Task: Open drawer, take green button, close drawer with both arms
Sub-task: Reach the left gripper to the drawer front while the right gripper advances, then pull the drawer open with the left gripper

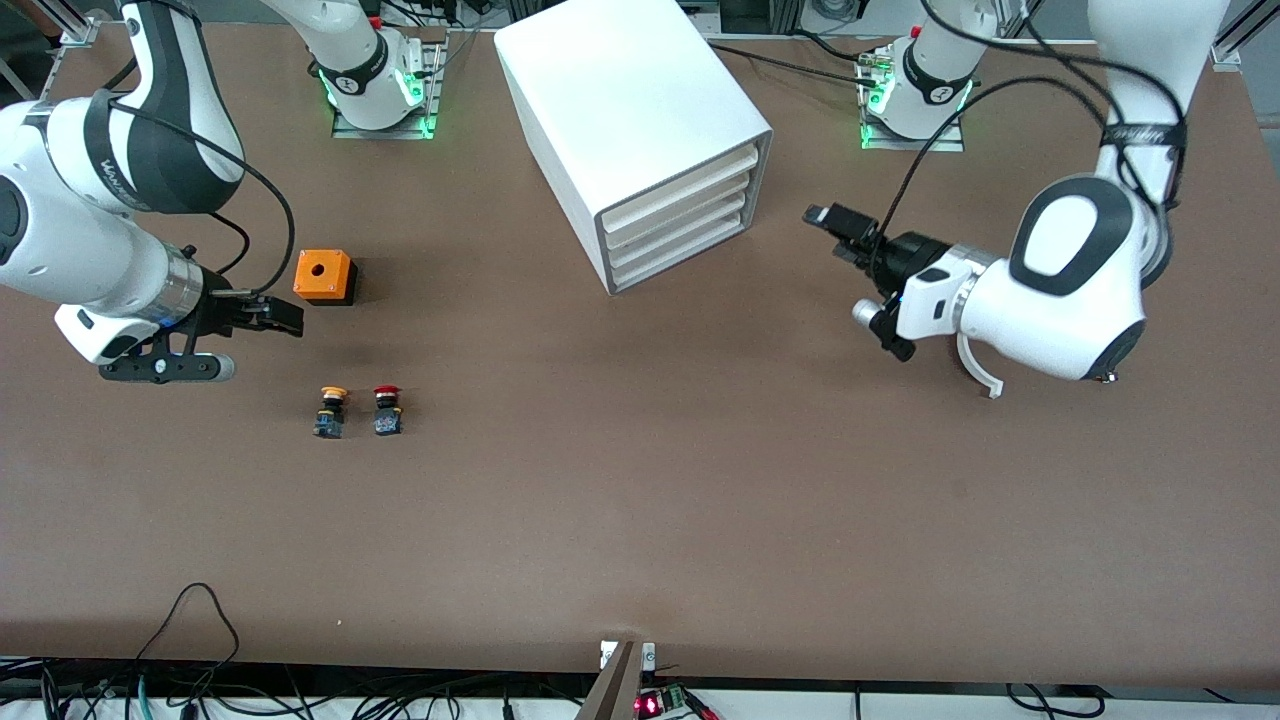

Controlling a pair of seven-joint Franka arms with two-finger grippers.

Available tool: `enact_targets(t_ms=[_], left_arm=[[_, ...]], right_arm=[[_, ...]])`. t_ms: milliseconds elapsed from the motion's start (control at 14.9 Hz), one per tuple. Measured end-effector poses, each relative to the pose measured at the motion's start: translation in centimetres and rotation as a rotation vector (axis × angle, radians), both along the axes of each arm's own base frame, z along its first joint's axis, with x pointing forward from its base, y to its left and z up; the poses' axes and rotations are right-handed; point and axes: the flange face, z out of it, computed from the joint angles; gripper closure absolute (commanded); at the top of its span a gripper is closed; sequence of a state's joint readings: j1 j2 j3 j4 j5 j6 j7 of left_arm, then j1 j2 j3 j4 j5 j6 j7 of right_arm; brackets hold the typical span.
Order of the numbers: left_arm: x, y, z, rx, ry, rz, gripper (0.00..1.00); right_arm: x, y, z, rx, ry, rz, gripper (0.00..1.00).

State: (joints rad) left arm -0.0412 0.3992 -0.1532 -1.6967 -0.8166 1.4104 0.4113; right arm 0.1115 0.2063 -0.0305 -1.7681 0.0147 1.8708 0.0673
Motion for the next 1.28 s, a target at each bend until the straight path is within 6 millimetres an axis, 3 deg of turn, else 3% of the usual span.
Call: enact_targets(t_ms=[202, 673, 874, 1278], left_arm=[[-2.1, -1.7, -5.3, -0.144, -0.044, 0.023, 0.07], [-10.7, -2.4, -15.2, -0.337, -0.147, 0.102, 0.3], [-13.2, -1.7, -17.4, -0.379, -0.185, 0.093, 0.39], [-15.7, -1.2, -20.0, -0.373, -0.13, 0.122, 0.5]], right_arm=[[-0.1, 1.5, -0.7, -0.003, -0.004, -0.027, 0.01], [-0.8, 7.3, -1.9, -0.025, 0.002, -0.123, 0.01], [-1.1, 9.6, -2.4, -0.031, -0.001, -0.158, 0.01], [-2.0, 13.9, -2.6, -0.036, -0.025, -0.227, 0.01]])
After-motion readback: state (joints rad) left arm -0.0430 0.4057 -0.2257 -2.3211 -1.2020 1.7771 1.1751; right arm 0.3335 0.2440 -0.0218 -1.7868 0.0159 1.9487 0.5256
